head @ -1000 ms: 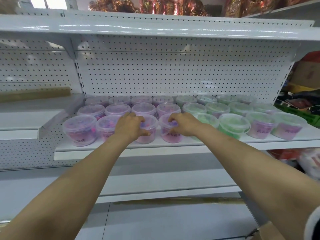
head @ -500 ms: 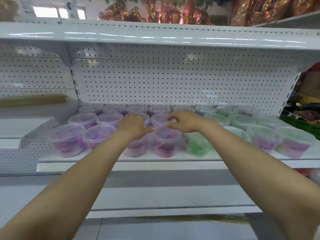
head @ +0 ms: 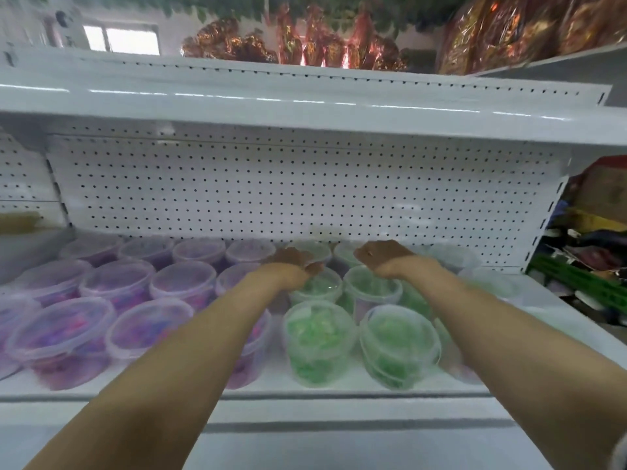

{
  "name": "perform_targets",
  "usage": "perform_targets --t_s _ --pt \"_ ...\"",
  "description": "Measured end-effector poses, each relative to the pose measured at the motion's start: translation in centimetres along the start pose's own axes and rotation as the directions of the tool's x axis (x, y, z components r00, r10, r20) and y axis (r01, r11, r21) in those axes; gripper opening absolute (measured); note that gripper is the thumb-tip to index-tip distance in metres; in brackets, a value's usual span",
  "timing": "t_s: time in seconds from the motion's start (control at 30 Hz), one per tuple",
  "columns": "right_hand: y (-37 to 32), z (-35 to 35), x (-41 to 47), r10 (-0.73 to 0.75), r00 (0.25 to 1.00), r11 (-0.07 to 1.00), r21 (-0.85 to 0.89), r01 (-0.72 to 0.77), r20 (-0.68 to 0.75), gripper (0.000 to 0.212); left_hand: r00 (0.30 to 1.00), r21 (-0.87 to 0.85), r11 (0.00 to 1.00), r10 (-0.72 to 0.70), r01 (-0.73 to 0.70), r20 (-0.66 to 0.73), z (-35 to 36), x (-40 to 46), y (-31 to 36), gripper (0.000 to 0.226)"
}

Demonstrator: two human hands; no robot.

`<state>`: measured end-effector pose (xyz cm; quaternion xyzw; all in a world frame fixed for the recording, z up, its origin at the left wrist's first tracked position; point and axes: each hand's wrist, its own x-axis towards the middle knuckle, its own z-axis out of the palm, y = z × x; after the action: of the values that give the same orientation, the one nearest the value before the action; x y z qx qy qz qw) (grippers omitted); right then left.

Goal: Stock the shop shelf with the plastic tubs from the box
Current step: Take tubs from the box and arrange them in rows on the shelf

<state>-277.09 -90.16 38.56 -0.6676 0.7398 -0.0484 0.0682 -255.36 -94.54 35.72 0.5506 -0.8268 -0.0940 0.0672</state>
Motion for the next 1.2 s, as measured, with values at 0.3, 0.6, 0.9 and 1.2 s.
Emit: perform_targets --t_s 0.3,0.6,0.9,1.2 --pt "1.5 2.3 4.0 -0.1 0.992 0.994 -0.028 0.102 0.083 0.043 0.999 0.073 0.996 -0.042 0.042 0.006 2.2 3.8 3.6 0.048" --pt "0.7 2.2 4.2 -0.205 0.977 0.978 -0.02 0.206 0.055 0.045 0.992 0.125 0.985 -0.121 0.116 0.037 1.2 2.1 3.3 0.058" --pt "1.1 1.1 0.3 -0.246 0.962 0.955 -0.141 0.261 0.116 0.048 1.0 0.057 0.998 -0.008 0.008 -0.005 0.4 -1.9 4.2 0.044" --pt "0.8 2.0 -2.0 -0.163 0.986 0.956 -0.245 0.163 0.022 0.044 0.999 0.051 0.998 0.034 -0.033 -0.021 1.1 -5.5 5.9 0.046"
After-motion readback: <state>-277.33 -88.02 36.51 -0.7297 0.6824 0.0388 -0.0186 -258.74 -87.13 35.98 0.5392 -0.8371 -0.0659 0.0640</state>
